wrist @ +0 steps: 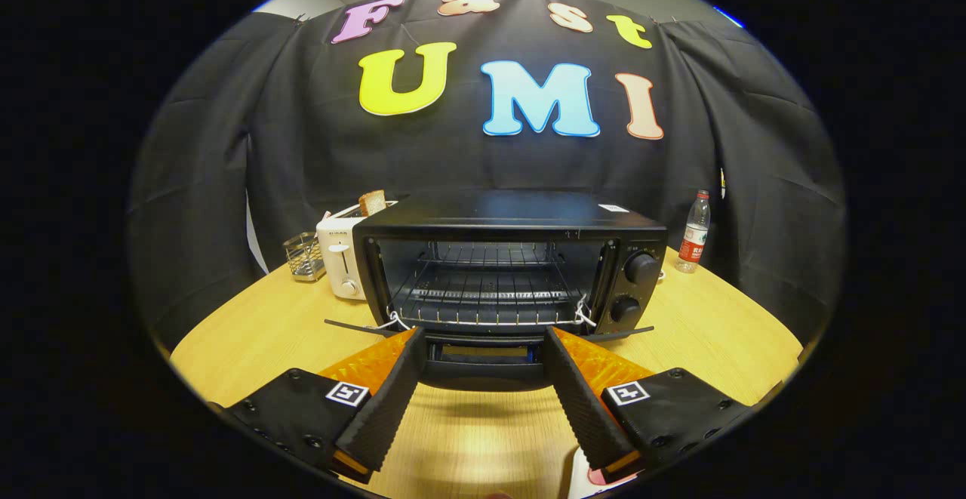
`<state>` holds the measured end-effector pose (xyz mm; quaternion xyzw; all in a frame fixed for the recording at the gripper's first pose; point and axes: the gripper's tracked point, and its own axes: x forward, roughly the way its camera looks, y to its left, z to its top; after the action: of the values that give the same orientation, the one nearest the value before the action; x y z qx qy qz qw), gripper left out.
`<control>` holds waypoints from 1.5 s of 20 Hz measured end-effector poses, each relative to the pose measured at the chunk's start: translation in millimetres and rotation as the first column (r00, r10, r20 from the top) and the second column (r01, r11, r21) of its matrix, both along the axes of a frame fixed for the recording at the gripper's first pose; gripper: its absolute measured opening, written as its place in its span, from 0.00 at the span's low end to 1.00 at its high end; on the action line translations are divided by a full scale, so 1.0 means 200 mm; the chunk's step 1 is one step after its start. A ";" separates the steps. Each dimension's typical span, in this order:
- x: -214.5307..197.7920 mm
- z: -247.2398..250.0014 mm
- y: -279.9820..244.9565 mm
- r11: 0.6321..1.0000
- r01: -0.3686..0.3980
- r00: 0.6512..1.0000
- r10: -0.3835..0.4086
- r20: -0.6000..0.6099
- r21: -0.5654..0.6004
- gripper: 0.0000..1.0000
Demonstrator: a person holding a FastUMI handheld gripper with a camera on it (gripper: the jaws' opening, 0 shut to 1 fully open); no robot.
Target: Open the toaster oven, put the food inside, and close the toaster oven door.
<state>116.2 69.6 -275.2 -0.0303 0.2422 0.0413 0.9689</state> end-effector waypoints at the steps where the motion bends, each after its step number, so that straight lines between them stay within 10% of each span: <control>1: -0.02 -0.02 0.00 1.000 -0.001 1.000 0.001 -0.008 -0.006 0.99; 13: -0.17 -0.21 0.00 1.000 0.006 0.991 -0.007 -0.135 -0.010 0.99; 30: -0.53 0.20 -0.19 0.971 -0.076 0.964 0.130 -0.234 0.226 0.98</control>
<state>10.2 30.8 -234.2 0.0675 0.3531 0.1212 0.9252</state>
